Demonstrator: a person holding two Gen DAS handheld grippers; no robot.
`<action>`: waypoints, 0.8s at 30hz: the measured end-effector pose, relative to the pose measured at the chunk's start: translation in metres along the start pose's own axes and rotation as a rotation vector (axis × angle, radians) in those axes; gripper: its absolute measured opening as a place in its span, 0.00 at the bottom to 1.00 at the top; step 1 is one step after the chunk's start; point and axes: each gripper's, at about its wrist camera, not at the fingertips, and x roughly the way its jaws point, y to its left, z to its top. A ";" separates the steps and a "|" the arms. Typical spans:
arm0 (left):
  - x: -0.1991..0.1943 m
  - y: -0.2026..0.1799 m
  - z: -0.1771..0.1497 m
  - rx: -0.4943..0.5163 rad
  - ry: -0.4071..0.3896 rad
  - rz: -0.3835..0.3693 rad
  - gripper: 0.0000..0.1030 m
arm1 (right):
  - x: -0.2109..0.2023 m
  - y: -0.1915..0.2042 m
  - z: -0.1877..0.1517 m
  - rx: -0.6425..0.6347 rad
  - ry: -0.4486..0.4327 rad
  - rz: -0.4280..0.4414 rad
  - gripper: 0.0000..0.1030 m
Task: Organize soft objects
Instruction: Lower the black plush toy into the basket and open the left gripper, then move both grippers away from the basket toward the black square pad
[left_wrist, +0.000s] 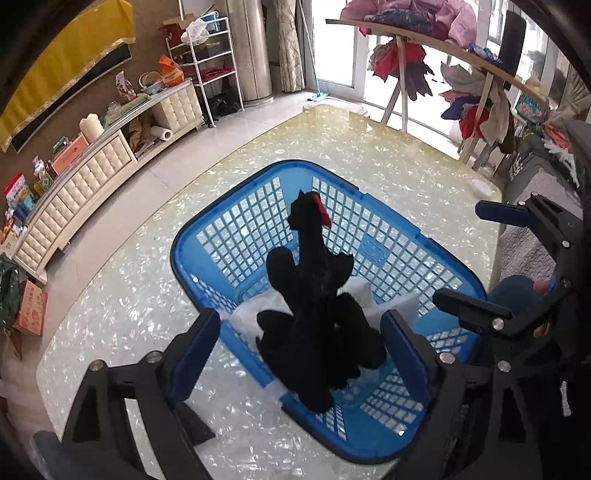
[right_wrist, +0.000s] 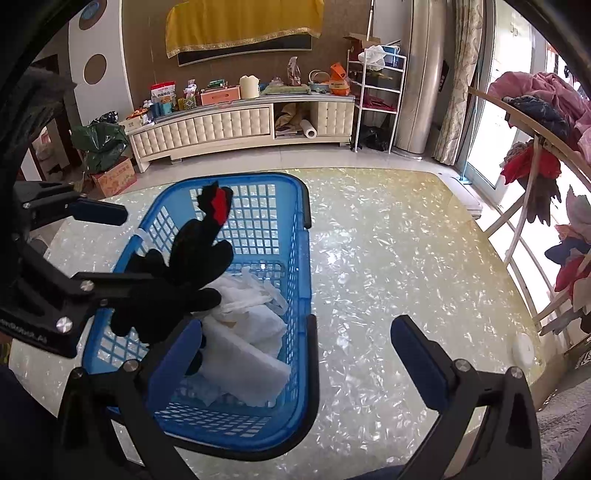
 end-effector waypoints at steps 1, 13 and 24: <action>-0.004 0.002 -0.002 -0.007 -0.005 -0.006 0.85 | -0.002 0.001 0.000 0.000 -0.003 -0.001 0.99; -0.046 0.023 -0.037 -0.088 -0.076 -0.021 1.00 | -0.022 0.023 0.003 -0.022 -0.026 -0.016 0.99; -0.075 0.051 -0.090 -0.157 -0.092 -0.025 1.00 | -0.024 0.062 0.006 -0.075 -0.044 0.045 1.00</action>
